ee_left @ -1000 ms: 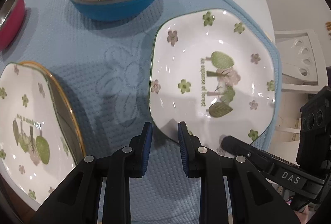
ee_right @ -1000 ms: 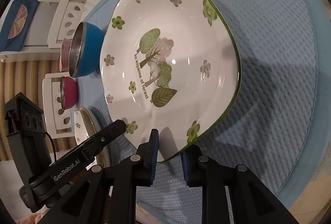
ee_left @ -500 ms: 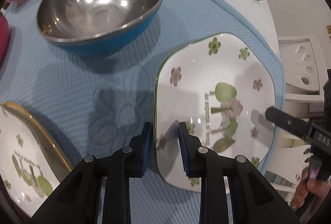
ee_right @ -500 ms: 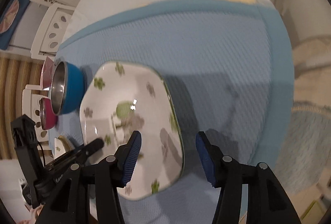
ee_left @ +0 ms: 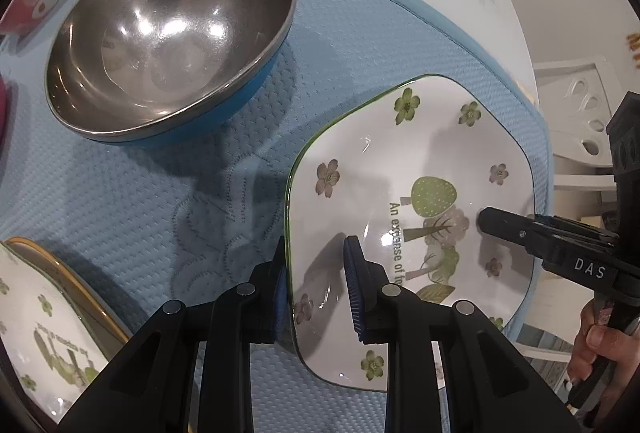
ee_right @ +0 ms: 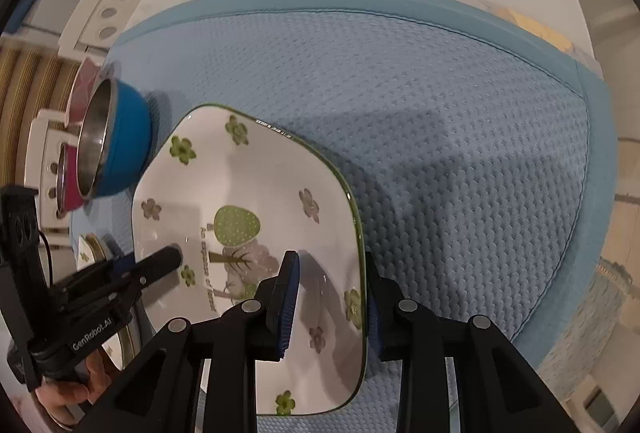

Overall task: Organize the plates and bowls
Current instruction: 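Lift the forest plate with the right gripper and carry it toward the stack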

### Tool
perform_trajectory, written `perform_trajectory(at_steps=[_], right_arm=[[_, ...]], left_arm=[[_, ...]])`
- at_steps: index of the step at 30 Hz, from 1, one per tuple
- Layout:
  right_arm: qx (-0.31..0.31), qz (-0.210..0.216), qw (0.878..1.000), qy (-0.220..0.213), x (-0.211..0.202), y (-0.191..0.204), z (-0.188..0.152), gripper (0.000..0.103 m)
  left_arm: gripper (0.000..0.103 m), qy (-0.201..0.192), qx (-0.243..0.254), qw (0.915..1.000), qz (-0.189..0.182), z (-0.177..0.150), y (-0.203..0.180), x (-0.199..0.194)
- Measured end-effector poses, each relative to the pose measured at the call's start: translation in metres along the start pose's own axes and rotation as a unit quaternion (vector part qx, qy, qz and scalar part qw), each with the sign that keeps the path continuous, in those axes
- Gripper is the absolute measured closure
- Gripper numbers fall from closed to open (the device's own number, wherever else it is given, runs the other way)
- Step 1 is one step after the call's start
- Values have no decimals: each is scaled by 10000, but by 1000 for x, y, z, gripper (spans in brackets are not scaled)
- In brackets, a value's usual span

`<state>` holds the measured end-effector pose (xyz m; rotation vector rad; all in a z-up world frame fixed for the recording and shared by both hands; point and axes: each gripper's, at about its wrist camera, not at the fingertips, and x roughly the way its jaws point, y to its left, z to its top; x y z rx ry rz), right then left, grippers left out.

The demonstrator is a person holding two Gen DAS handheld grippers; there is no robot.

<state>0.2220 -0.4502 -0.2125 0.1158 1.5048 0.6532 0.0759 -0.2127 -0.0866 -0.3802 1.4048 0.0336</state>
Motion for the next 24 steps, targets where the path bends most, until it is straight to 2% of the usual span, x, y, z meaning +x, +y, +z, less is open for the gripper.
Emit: perform_trajectory(at_steps=[10, 24], right_arm=[[-30, 188, 9998, 47, 4, 16, -11, 73], [11, 456, 9988, -186, -22, 44, -26, 73]], left_arm=[[81, 65, -162, 9998, -21, -3, 6, -5], [81, -223, -191, 9993, -223, -8, 22, -36]])
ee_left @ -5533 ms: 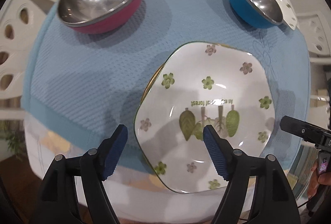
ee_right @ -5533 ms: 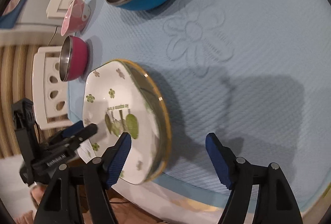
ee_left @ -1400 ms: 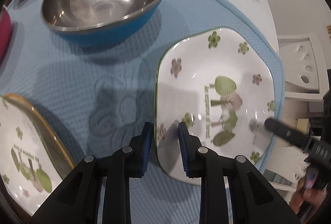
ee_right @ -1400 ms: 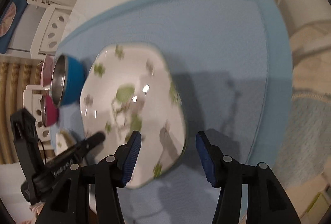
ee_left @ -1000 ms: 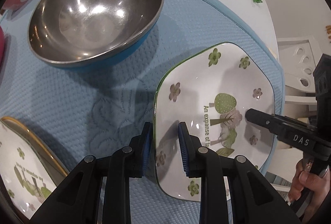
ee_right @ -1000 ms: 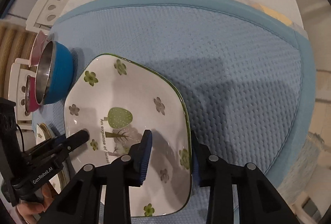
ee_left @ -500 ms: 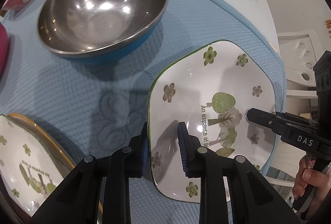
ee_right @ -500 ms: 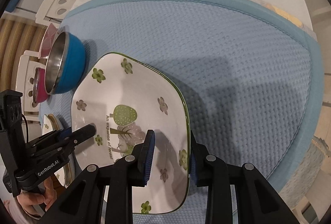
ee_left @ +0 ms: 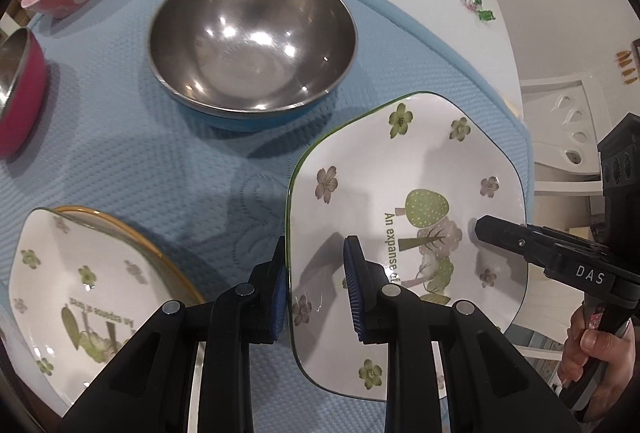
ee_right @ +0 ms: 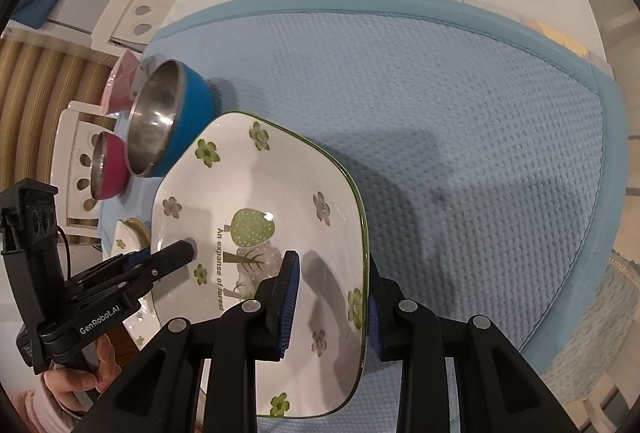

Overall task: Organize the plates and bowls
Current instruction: 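Lift the forest plate with the right gripper and carry it toward the stack, then lower the held forest plate onto the plate stack with the right gripper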

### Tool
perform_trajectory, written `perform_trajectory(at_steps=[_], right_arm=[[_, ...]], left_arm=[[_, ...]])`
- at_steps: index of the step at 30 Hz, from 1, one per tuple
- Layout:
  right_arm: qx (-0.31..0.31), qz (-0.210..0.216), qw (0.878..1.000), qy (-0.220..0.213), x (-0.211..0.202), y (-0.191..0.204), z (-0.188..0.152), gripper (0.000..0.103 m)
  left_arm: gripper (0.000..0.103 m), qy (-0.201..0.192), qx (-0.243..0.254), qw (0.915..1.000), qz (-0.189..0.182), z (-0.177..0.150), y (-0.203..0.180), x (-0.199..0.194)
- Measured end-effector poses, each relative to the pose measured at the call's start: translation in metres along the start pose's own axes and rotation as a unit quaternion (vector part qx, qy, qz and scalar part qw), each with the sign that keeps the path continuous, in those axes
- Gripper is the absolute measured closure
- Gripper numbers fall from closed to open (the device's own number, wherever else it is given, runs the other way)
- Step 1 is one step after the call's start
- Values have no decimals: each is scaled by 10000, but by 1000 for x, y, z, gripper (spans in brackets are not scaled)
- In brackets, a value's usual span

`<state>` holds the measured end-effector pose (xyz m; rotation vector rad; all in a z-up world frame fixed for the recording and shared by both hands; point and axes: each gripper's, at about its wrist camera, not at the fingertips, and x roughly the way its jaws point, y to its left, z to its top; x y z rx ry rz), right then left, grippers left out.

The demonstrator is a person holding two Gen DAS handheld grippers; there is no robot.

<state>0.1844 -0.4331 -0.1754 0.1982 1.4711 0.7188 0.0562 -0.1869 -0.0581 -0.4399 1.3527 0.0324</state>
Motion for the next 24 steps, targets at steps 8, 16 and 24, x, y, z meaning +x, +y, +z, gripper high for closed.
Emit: perform_trajectory(at_steps=[8, 16, 24], right_arm=[[-150, 36, 9998, -138, -10, 36, -3, 73], [-267, 56, 9995, -180, -9, 79, -9, 73], [-421, 180, 9989, -115, 9, 129, -12, 73]], left_arm=[[81, -126, -70, 9999, -37, -4, 25, -23], [81, -201, -214, 9996, -49, -15, 62, -49], [81, -303, -430, 9986, 3, -26, 111, -76]])
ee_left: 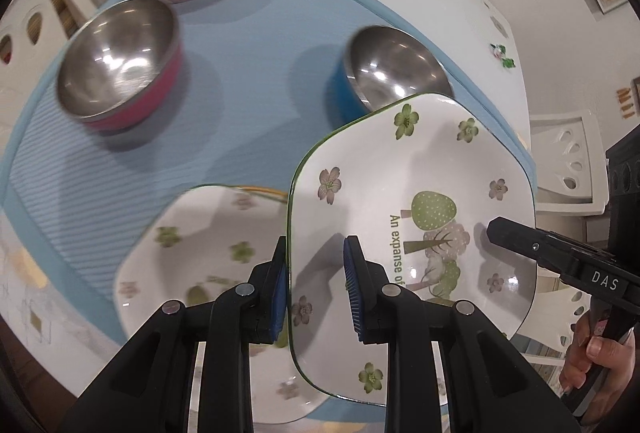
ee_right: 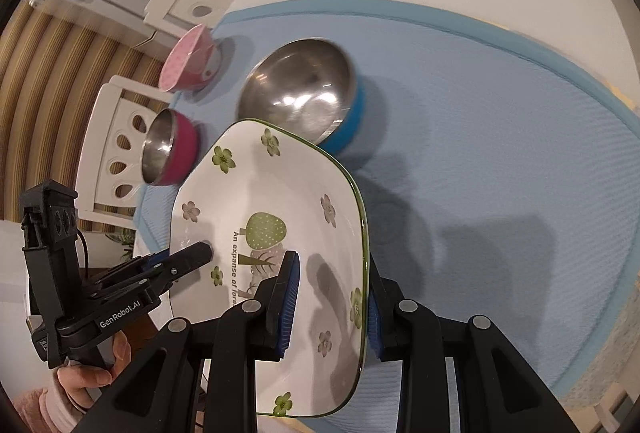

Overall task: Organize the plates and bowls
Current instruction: 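Lower the held forest plate onto the plate stack with the right gripper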

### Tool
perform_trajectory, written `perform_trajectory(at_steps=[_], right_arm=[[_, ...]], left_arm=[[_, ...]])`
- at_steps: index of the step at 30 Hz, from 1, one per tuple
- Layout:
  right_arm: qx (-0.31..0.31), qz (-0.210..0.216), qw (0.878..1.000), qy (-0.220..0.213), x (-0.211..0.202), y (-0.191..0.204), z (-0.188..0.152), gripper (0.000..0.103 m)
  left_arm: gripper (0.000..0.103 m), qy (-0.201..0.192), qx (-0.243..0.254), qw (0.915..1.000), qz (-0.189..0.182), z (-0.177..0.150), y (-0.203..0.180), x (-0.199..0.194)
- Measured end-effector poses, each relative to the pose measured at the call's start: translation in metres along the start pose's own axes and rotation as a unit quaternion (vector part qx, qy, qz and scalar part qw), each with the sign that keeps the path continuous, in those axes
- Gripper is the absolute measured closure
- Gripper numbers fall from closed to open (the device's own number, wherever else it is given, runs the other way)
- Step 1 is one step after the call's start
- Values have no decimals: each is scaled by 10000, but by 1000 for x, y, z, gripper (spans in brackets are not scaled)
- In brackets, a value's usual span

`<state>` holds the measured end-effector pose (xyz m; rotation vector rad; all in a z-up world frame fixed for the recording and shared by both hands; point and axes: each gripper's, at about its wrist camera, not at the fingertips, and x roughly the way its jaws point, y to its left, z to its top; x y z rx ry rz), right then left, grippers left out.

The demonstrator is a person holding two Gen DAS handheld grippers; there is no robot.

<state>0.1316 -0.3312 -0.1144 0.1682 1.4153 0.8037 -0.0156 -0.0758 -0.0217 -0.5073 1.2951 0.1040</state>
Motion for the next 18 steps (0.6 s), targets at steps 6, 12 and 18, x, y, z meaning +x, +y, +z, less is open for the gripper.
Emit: perform_trajectory(at_steps=[6, 12, 18], right_arm=[[-76, 104, 9999, 107, 19, 30, 0, 73], [-145, 147, 9996, 198, 31, 52, -2, 73], [-153, 170, 9994, 278, 43, 67, -6, 73]], left_arm=[[81, 29, -113, 9999, 9, -4, 33, -10], [81, 39, -185, 9998, 27, -9, 58, -18], [81, 73, -210, 9997, 54, -10, 68, -17]])
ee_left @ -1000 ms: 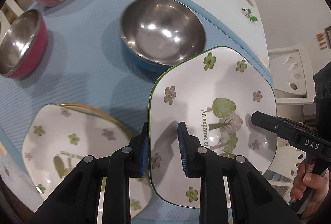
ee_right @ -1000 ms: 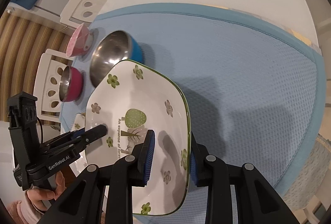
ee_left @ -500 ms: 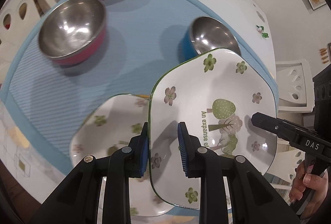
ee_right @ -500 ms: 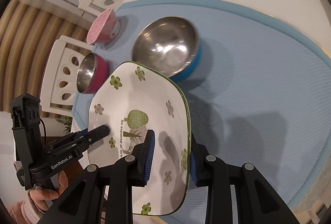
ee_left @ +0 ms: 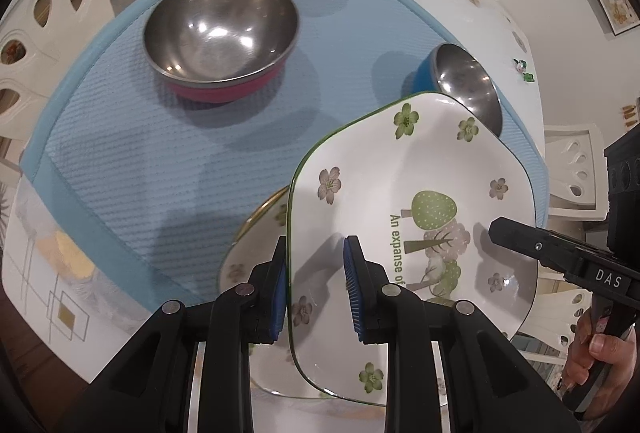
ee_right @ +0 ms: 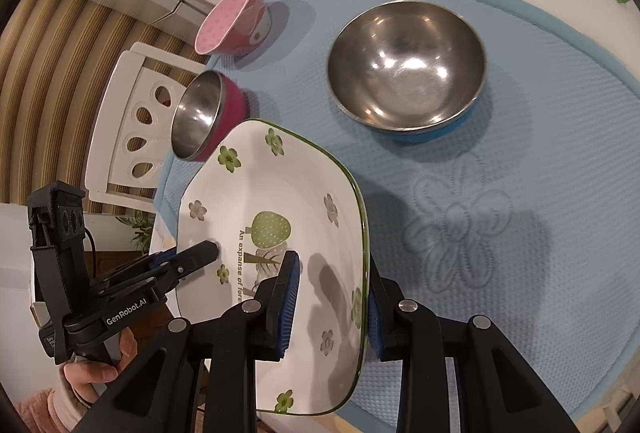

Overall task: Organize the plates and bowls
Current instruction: 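Lower the held forest plate onto the plate stack with the right gripper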

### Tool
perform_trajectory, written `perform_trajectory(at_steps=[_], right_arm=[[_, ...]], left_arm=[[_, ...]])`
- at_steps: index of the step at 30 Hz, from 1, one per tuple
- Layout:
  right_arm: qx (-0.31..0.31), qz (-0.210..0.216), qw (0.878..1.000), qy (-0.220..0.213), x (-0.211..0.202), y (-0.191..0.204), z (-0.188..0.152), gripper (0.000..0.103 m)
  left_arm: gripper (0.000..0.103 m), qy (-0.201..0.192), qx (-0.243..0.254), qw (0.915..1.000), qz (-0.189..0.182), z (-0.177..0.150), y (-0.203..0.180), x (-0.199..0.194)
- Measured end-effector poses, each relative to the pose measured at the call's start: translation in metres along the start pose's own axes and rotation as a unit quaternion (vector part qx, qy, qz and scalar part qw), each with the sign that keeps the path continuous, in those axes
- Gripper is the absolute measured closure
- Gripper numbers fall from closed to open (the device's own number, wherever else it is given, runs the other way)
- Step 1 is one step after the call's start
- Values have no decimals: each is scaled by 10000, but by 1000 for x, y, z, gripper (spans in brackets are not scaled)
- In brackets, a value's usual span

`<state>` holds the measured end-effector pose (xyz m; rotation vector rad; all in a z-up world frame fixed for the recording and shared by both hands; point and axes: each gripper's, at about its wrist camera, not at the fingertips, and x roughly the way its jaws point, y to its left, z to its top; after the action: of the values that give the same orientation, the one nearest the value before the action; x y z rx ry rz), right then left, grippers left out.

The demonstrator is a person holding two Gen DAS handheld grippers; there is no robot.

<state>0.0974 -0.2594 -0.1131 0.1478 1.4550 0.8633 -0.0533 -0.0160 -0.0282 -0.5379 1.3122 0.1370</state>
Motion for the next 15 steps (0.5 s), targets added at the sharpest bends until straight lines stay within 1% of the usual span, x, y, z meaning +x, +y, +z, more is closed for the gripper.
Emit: perform_trajectory(at_steps=[7, 15], right_arm=[[42, 14, 9999, 101, 11, 9, -7, 73], [92, 24, 9997, 224, 20, 14, -14, 73]], left_arm=[[81, 43, -25, 10000, 16, -2, 9, 4], [81, 117, -72, 9999, 21, -12, 17, 7]])
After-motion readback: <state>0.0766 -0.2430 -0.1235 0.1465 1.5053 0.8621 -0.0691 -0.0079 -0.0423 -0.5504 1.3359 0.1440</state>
